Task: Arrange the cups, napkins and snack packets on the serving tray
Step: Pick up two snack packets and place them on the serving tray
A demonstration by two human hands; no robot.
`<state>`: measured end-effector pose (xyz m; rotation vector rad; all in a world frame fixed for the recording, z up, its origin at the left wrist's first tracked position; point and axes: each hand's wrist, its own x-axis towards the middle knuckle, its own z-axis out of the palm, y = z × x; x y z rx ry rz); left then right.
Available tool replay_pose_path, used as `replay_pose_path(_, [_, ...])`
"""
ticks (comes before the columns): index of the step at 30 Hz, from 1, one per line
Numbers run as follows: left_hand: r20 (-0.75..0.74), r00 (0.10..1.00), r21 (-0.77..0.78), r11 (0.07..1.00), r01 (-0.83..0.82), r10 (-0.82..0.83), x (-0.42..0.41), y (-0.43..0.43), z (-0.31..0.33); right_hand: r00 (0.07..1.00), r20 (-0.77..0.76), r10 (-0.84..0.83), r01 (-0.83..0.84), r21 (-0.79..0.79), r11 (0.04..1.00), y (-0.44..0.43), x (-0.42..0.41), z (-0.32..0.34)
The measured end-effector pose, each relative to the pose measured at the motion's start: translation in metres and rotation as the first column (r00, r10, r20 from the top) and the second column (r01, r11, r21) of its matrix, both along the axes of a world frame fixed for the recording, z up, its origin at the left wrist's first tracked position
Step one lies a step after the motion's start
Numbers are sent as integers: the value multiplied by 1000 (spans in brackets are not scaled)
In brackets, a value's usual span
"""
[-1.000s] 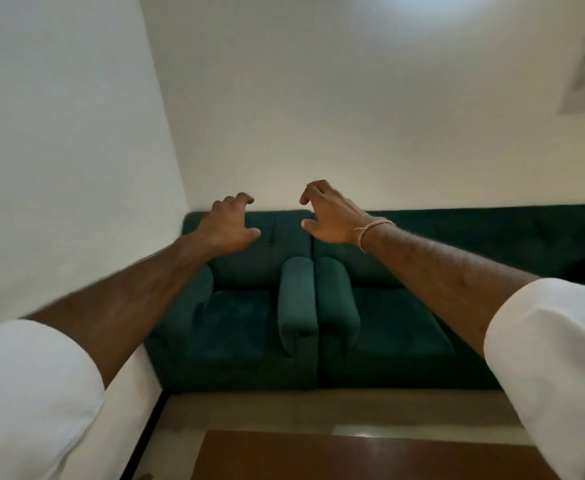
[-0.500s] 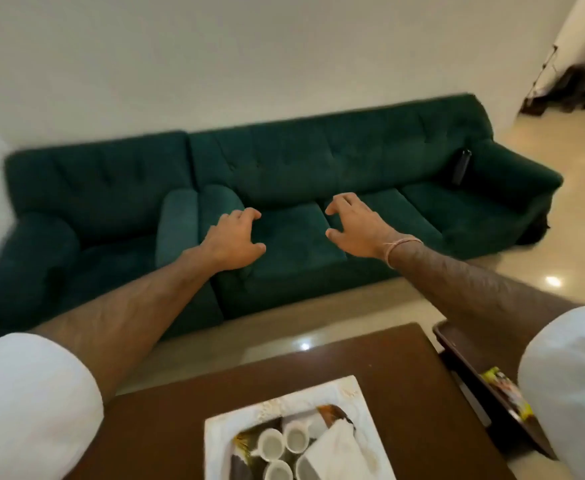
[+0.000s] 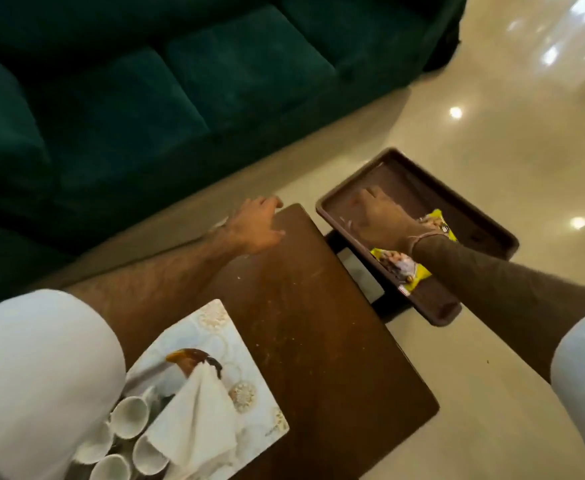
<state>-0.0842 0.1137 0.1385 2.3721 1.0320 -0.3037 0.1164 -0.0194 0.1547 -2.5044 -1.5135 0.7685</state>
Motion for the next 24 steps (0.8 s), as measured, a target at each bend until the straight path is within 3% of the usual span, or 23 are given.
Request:
replay_pose_path(7, [46,982,-93,978,186,-182,122,-53,-96,962,113,-250,260,-79,962,-75,96,-102])
replay_pose_path(11, [47,981,-30,981,192,-190,182,-78,-132,839,199,-506,522,-35,852,-104,133,-141])
replay_pose_path(14, [14,979,-32,979,202,-202,212,-94,-157,736,110,-668,676,-73,733,-117,151,-163])
replay_pose_path(19, [-12,996,-165,982,88,-91,238,-109,-175,638,11,-770,768,-74,636,-126,169,-181])
replay_pose_path(24, [9,998,-384,922,-55,64,237,-110,-169,477,-409,-778,800,-164,577,-135,183,-177])
